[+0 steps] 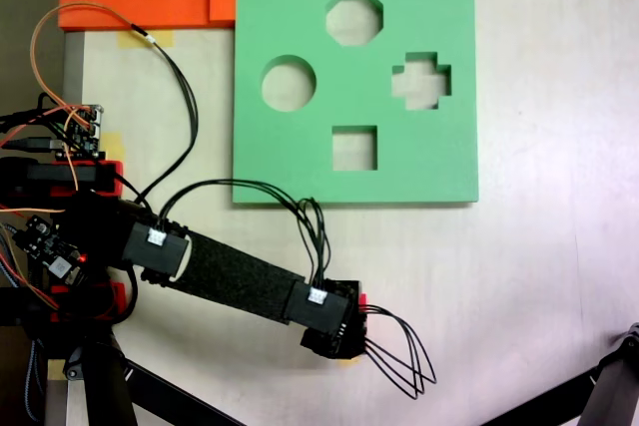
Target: Put the square block into the corresponding hole
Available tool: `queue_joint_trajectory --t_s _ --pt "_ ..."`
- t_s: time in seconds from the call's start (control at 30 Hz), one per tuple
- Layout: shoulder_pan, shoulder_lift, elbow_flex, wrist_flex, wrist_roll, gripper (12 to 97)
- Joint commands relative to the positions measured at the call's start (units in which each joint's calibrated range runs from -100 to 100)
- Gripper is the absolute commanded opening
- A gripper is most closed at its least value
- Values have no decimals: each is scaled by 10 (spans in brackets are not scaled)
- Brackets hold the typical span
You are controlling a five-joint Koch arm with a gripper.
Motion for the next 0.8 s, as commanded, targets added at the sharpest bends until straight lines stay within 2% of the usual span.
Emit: queue_joint_trajectory --t_s 0.0,0.33,0.57,0.77 --pt "0 5 -6 -14 0 223" --pt "0 -42 -9 -67 4 215" --pt "5 -244 -5 -134 20 215" --pt "61 -433 12 -134 87 216"
